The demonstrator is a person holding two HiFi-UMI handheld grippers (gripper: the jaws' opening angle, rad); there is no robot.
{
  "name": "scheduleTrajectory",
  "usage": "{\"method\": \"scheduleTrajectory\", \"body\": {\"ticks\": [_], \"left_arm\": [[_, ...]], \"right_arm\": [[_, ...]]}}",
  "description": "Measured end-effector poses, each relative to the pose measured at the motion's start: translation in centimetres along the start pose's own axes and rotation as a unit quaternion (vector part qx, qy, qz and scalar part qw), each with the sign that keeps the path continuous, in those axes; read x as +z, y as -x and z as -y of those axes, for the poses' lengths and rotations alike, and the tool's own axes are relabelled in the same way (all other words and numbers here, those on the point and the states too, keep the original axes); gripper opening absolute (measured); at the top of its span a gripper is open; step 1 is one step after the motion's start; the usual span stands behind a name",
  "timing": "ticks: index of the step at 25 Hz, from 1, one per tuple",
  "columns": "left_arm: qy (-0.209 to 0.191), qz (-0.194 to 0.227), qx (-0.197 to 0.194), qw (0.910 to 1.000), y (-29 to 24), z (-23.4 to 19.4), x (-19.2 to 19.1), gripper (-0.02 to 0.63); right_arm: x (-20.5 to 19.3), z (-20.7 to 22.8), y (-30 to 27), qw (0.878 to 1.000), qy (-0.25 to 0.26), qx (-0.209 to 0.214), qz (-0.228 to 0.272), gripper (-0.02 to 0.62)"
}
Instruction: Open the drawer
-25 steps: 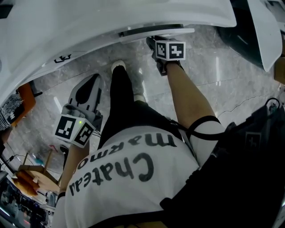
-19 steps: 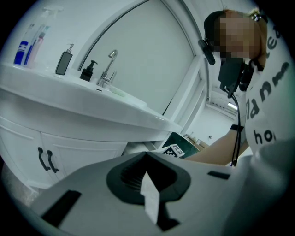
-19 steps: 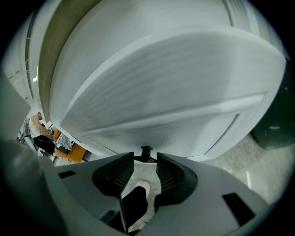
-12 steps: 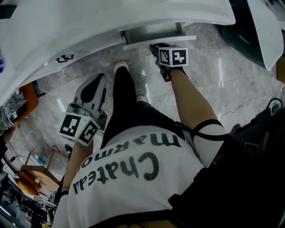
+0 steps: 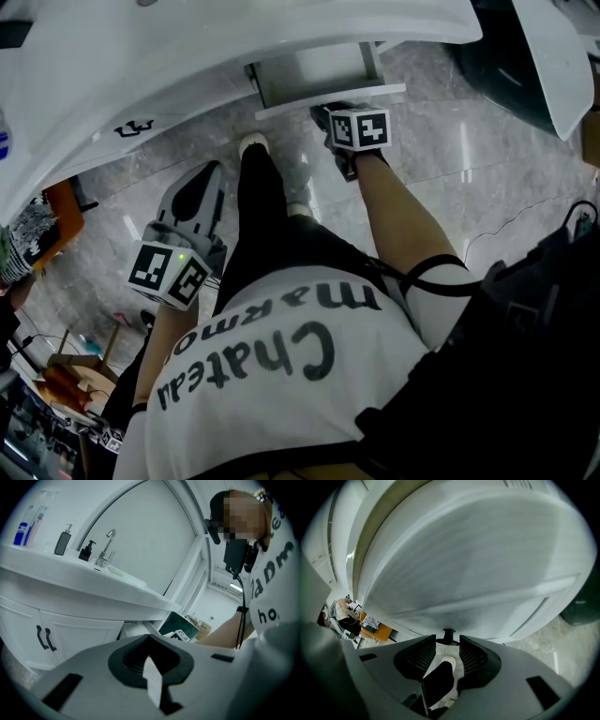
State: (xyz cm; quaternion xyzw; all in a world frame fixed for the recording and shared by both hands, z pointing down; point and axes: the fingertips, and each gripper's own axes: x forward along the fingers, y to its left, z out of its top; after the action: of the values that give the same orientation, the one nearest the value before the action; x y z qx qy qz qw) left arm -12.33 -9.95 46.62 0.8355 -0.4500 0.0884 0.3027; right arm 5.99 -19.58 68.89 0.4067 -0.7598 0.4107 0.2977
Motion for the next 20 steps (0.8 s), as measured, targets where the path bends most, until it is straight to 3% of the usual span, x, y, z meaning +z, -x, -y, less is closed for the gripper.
{"method": "scheduleTrajectory", "body": {"ticks": [20], "left_arm": [[-0.004, -0.005, 0.004, 1.0, 0.5, 1.0, -0.9, 0.009]], "right_arm": [[-1.4, -0.2, 0.5, 1.0, 0.011, 0.0, -0.026, 0.16]]}}
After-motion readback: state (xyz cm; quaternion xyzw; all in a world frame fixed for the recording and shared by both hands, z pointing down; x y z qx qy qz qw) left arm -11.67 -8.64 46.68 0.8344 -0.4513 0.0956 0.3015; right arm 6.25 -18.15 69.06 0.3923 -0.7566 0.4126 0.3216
